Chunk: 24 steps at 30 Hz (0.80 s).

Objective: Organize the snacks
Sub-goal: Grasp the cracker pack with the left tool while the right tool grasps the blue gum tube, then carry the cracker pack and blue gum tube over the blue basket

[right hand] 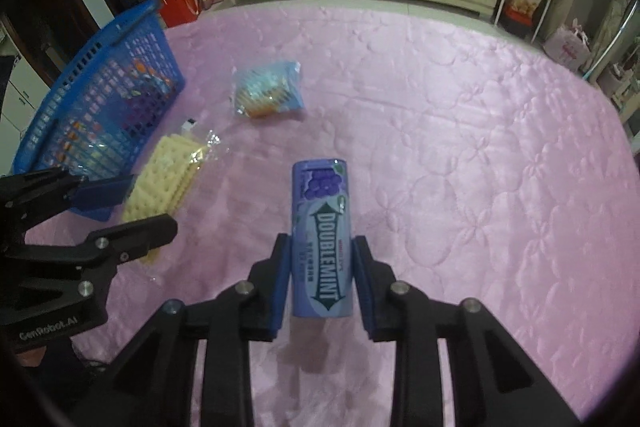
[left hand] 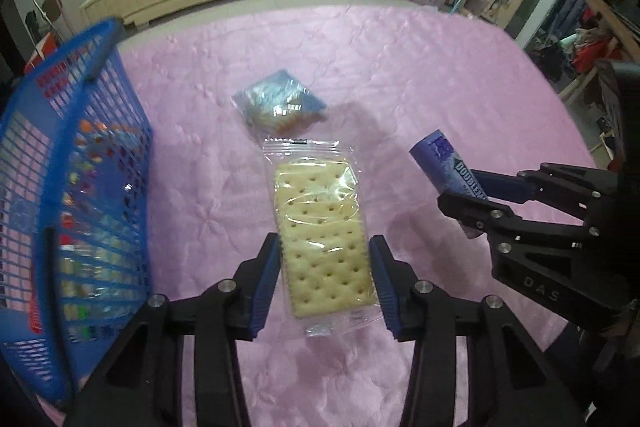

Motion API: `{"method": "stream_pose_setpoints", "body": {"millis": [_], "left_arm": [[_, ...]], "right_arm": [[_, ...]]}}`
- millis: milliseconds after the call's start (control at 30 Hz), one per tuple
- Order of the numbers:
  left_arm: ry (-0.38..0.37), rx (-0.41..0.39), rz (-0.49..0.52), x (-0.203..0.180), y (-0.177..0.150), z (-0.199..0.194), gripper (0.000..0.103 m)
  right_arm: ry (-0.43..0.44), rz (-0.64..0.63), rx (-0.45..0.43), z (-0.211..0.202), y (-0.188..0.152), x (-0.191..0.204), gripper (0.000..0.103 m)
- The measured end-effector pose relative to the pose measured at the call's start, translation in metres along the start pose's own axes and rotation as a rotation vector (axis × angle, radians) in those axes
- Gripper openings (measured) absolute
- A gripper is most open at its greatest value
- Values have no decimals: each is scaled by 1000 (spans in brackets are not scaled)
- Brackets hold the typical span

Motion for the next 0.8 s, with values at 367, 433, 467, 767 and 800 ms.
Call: {"method": "stream_pose_setpoints", "body": {"millis": [367, 433, 467, 767, 800], "left_arm": [[3, -136, 8, 13, 13, -80, 42], [9, -154, 10, 19, 15, -91, 42], [18, -167, 12, 25, 15, -100, 42], [87, -221, -9, 85, 16, -152, 42], [94, -230, -16, 92, 16, -157, 42]], "right_arm": [[11, -41, -110, -70, 23, 39, 35], [19, -49, -134, -79, 30, 50, 35], [28, -51, -145, -83, 34, 55, 35], [134, -58, -191, -86, 56, 107, 35], [143, -64, -192, -85, 58, 114, 35]]}}
Point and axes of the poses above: each gripper's, at about its wrist camera, not at the fingertips, and z roughly the way its jaws point, x to its left, y to its top, the point moved 2 cm from there along z, roughly the way its jaws point, and after that the axes turned 11 degrees about -x, right-handed, at the moved point
